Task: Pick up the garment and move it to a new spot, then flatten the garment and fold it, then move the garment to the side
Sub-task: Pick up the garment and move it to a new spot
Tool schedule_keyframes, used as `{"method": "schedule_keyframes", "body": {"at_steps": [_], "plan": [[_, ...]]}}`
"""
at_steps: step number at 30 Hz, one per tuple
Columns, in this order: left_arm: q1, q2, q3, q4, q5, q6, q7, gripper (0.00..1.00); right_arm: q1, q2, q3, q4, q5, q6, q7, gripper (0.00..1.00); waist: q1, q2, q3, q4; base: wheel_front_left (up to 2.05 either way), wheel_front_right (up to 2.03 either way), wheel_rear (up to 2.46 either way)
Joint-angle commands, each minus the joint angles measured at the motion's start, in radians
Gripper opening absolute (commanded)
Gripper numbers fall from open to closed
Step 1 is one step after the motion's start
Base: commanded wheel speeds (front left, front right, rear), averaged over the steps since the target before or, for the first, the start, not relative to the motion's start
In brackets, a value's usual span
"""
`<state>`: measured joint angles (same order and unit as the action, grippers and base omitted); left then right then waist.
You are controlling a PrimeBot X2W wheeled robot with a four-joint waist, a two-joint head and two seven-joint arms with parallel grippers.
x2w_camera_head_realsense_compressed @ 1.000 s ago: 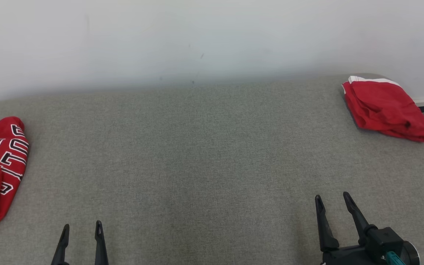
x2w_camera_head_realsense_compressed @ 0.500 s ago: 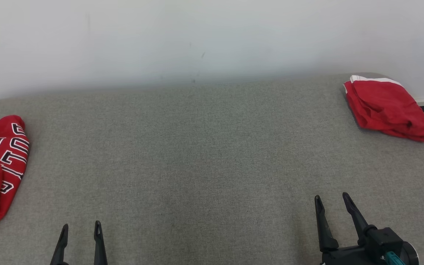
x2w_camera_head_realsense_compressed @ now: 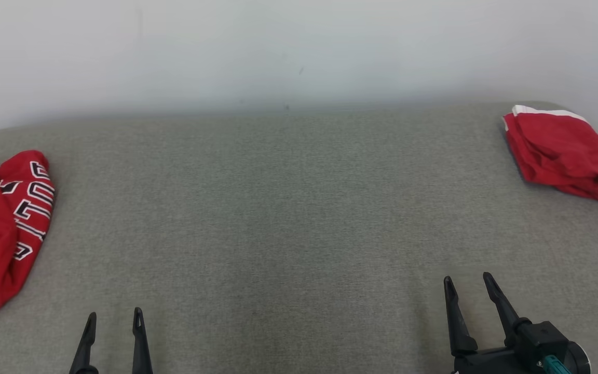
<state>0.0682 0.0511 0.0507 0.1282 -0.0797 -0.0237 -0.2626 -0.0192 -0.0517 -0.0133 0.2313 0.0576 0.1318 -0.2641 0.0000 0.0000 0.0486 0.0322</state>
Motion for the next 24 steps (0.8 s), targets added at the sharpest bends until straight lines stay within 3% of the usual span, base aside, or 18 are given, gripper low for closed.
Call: {"method": "schedule_keyframes", "body": {"at_steps": [1,24], "plan": [[-0.008,-0.001,0.003,0.002,0.009,0.002,-0.003,1.00,0.007,0.003,0.001,-0.002,0.003,-0.002,0.000,1.00,0.0000,0.0000,0.003,0.015,0.00,0.00,0.00],[-0.044,-0.001,0.006,0.022,-0.018,0.027,-0.003,1.00,-0.017,0.003,0.007,0.003,-0.024,-0.002,0.000,1.00,0.0000,0.0000,0.056,0.334,0.00,0.00,0.00]]}}
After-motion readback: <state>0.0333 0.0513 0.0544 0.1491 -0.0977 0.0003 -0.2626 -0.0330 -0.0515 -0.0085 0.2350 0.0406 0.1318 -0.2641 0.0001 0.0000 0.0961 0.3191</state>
